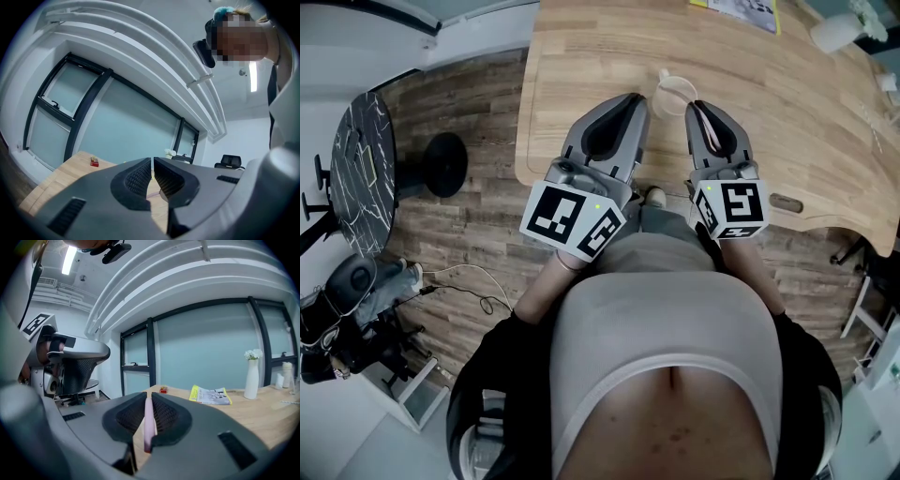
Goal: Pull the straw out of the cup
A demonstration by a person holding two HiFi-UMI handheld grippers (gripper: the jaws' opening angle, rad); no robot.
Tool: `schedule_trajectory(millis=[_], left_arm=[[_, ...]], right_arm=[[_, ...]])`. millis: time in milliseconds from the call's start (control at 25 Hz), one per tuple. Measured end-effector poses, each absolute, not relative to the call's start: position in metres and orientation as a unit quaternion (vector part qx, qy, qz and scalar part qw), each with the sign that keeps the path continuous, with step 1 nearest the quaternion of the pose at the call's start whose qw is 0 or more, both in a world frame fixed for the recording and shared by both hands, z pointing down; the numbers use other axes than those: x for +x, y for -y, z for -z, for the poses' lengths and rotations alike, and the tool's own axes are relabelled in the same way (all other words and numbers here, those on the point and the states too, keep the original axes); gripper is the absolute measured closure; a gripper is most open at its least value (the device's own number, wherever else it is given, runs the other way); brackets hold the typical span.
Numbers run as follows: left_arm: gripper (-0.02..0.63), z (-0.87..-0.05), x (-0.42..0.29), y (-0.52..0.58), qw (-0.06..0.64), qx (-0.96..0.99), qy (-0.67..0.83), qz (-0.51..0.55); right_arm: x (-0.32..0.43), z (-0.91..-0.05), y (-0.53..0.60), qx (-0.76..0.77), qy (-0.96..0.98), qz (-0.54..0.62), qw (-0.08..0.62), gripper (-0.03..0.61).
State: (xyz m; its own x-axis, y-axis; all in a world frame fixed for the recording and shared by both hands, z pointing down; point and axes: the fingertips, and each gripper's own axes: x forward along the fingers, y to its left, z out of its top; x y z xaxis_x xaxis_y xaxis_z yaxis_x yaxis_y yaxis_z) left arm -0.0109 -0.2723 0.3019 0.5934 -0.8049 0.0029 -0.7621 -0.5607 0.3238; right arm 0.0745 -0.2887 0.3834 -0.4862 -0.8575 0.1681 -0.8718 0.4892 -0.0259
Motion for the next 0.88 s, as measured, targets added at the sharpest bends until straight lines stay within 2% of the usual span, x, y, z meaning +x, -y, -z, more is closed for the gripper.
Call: schedule_trajectory(millis=[880], left_arm=[[0.600, -0.301, -0.004, 0.279, 0.144, 0.882, 0.442, 0.074]], right_arm=[[0.078, -0.370, 0.293, 0.501, 0.863, -0.050, 0.050, 0.528]])
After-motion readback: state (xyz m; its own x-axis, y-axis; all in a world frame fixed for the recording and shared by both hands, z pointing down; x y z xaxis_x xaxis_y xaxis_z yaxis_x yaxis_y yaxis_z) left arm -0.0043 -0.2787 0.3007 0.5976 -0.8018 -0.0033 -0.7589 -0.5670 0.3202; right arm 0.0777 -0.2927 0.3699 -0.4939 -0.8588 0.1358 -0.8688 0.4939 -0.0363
